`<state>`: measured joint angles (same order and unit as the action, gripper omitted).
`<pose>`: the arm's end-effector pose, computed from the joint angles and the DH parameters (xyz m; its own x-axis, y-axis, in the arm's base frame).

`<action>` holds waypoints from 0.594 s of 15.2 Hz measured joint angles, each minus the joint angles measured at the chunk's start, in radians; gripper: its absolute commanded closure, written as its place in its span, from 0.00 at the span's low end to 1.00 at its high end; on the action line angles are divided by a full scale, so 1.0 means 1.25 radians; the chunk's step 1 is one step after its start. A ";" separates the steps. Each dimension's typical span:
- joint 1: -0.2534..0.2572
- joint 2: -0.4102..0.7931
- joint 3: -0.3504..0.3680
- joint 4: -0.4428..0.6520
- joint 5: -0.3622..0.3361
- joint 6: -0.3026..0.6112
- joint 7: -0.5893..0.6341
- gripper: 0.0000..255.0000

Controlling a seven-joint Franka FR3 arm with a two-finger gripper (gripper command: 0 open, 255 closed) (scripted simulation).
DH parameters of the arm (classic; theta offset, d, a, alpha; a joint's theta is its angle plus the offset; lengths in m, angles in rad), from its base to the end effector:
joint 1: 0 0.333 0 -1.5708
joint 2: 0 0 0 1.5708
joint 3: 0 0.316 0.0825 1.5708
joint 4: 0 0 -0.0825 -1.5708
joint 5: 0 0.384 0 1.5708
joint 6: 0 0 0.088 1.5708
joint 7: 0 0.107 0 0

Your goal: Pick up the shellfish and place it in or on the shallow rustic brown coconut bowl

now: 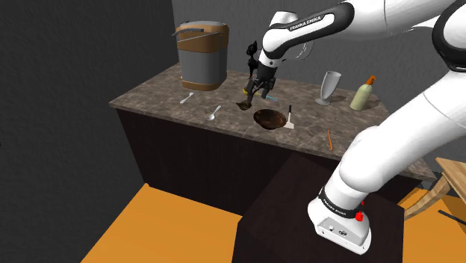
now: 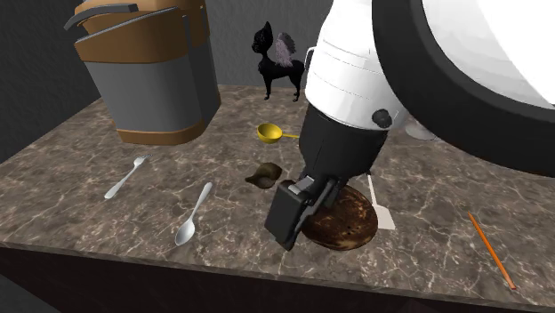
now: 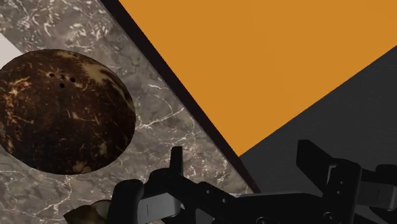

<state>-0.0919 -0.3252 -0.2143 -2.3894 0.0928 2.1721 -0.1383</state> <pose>0.4335 -0.1364 0.4496 0.9701 -0.2138 0.1145 -0.1982 -0.9709 -0.1343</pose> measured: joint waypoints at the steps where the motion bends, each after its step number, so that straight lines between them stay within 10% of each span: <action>1: -0.002 0.023 -0.006 0.004 0.005 0.023 -0.003 0.00; 9: -0.023 0.232 -0.063 0.114 0.086 0.149 -0.058 0.00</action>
<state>-0.1207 -0.0348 -0.2930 -2.2470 0.2000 2.3579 -0.2110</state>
